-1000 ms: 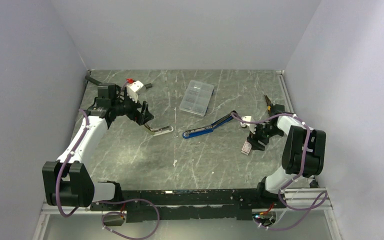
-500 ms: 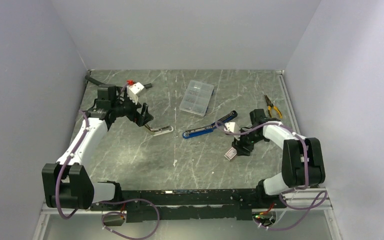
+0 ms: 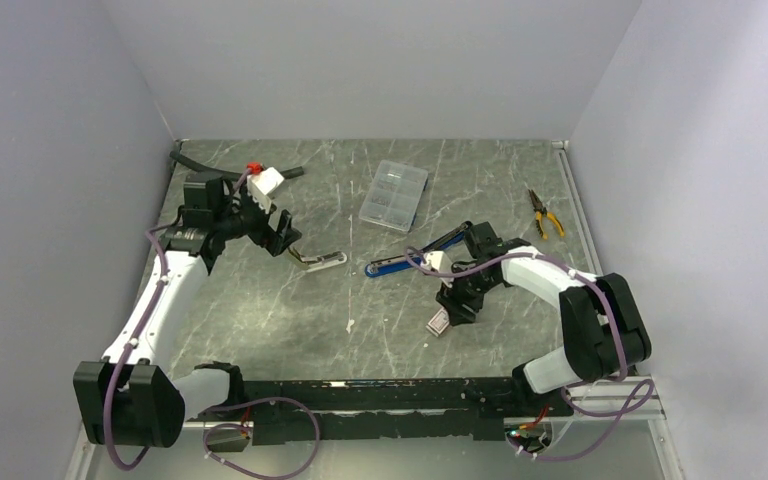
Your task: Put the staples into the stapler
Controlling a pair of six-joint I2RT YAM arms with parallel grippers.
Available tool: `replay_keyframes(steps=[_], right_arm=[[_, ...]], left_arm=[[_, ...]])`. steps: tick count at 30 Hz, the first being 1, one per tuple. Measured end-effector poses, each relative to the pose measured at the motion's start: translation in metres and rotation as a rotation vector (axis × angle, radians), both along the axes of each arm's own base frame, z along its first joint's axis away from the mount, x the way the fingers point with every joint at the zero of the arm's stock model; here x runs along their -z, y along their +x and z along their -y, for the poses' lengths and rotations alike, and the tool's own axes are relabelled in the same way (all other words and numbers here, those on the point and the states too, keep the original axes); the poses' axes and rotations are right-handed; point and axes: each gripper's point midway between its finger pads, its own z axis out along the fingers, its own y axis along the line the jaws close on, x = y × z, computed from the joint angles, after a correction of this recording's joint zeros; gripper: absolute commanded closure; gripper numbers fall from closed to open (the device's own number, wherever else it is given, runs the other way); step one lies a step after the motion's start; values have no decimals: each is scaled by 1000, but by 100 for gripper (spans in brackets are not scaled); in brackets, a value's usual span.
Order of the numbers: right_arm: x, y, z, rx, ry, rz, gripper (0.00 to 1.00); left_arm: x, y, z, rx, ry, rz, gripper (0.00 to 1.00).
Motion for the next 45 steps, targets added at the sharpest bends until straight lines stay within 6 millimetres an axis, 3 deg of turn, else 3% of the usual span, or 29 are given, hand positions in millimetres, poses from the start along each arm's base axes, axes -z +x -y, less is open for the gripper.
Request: replay_keyframes(steps=[13, 19, 21, 26, 32, 38, 45], right_arm=[[-2, -28, 1, -32, -17, -54, 42], [-13, -47, -14, -131, 23, -51, 42], [-19, -50, -17, -156, 37, -25, 36], [-33, -36, -19, -171, 62, 120, 17], [-38, -16, -27, -243, 74, 254, 8], [-19, -15, -37, -319, 39, 192, 8], [-15, -17, -48, -380, 44, 213, 23]], left_arm=[[2, -5, -3, -6, 15, -14, 5], [7, -9, -4, -18, 18, -12, 5], [7, -10, -6, -24, 22, -9, 5], [-1, -12, -9, -42, 31, 27, 5], [-3, -11, -12, -61, 42, 38, 5], [-3, -9, -15, -80, 43, 37, 5], [-7, -6, -14, -83, 36, 53, 5]])
